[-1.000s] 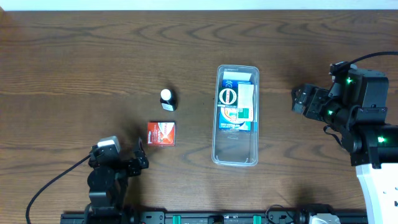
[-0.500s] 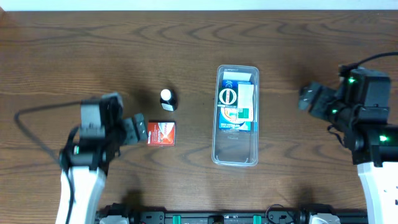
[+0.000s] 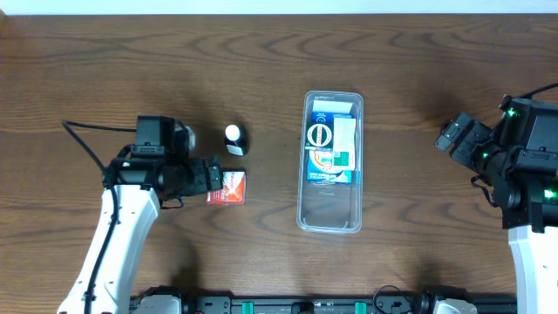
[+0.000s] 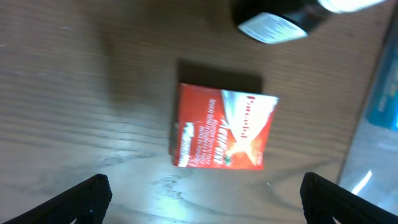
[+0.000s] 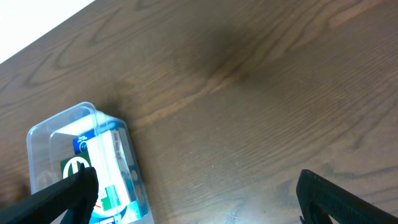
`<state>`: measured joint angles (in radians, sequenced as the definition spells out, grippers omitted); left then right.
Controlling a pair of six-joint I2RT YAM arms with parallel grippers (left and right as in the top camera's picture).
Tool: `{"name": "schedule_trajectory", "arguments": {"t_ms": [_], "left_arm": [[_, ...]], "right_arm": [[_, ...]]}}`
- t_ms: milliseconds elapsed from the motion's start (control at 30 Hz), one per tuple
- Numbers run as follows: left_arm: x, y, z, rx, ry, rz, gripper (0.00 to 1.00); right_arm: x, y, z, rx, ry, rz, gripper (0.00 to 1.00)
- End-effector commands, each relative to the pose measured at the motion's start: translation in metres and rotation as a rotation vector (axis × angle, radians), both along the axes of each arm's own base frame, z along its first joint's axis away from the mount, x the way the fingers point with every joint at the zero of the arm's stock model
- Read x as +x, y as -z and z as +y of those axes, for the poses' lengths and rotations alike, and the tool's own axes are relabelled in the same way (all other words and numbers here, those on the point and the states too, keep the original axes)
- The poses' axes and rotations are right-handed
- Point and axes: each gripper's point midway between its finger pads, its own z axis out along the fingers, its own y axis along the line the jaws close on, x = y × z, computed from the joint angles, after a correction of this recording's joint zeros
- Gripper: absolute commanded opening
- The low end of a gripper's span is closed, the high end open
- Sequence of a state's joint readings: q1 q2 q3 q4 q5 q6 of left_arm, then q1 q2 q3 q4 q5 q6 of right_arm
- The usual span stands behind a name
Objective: Pack container
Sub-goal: 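Reach the left gripper to the dark bottle and grasp its cap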
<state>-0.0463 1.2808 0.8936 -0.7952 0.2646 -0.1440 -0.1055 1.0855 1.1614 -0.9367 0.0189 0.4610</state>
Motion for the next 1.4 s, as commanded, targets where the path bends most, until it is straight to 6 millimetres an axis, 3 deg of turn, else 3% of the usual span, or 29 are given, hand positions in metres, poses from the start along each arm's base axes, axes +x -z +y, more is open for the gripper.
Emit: {"name": "schedule_trajectory", "arguments": {"t_ms": [0,233,633,867,1133,1233,1367], "left_arm": [[0.002,-0.009,-0.018,0.02,0.15,-0.047,0.98],[0.005,-0.003,-0.009,0.241,0.187,-0.065,0.98],[0.021,0.016,-0.012,0.228,0.116,-0.042,0.98],[0.043,-0.009,-0.021,0.192,0.109,-0.138,0.98],[0.1,-0.059,-0.039,0.135,0.098,-0.395,0.98],[0.113,-0.061,-0.048,0.123,0.111,-0.435,0.98],[0.119,-0.043,-0.056,0.125,0.129,-0.409,0.98]], "right_arm": [[-0.001,-0.001,-0.004,0.0,0.023,-0.001,0.99],[-0.001,-0.001,-0.003,0.001,0.023,-0.001,0.99],[-0.001,-0.001,-0.004,0.0,0.023,-0.001,0.99],[-0.001,-0.001,-0.004,0.0,0.023,-0.001,0.99],[-0.001,-0.001,-0.003,0.001,0.023,-0.001,0.99],[-0.001,-0.001,-0.004,0.0,0.023,-0.001,0.99],[-0.001,-0.001,-0.003,0.001,0.023,-0.001,0.99]]}}
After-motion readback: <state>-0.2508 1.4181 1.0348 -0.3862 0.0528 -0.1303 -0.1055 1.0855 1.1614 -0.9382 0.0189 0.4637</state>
